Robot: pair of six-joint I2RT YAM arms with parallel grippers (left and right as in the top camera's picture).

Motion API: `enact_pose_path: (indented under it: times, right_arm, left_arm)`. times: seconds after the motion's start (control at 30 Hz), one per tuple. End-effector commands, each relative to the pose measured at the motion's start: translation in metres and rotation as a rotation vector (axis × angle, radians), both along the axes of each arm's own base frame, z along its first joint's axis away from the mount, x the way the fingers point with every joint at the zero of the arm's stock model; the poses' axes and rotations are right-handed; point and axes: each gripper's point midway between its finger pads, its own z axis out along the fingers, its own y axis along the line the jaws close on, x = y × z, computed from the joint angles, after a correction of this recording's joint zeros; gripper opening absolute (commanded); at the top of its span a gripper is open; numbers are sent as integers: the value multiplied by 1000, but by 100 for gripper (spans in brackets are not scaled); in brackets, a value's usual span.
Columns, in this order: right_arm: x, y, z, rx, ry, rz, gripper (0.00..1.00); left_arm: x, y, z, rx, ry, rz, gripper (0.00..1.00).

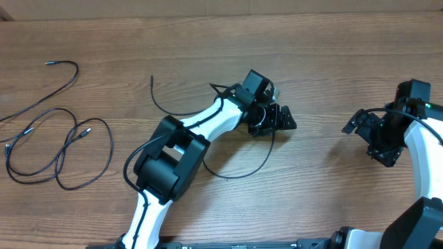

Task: Untangle cables
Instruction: 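Reach the left gripper to the center black cable and grasp it, then lift the center cable and carry it to the upper left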

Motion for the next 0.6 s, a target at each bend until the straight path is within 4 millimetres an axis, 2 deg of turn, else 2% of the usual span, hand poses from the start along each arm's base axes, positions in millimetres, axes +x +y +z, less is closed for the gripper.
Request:
enact_pose_path:
  times: [0.0, 0.17, 0.3, 0.37, 0.4, 0.43, 0.57]
  right_arm:
    - [1, 2, 0, 6, -6, 3, 100]
    - [3, 6, 1, 30, -14, 6, 100]
    - [3, 6, 1, 30, -14, 6, 100]
    - [3, 6, 1, 30, -14, 6, 100]
    - [3, 6, 1, 30, -15, 6, 100]
    - [3, 6, 1, 30, -15, 6, 100]
    - [3, 6, 1, 29, -15, 6, 100]
  left_arm:
    - [-19, -2, -17, -12, 93, -36, 72]
    - [-23, -4, -14, -35, 109, -53, 59]
    - [-28, -7, -8, -73, 118, -83, 56]
    - [-30, -10, -4, -100, 121, -100, 47]
    - [-31, -13, 0, -126, 121, -114, 37]
    - [-31, -14, 4, -147, 118, -123, 32]
    - [-33, -23, 20, -241, 110, -173, 15]
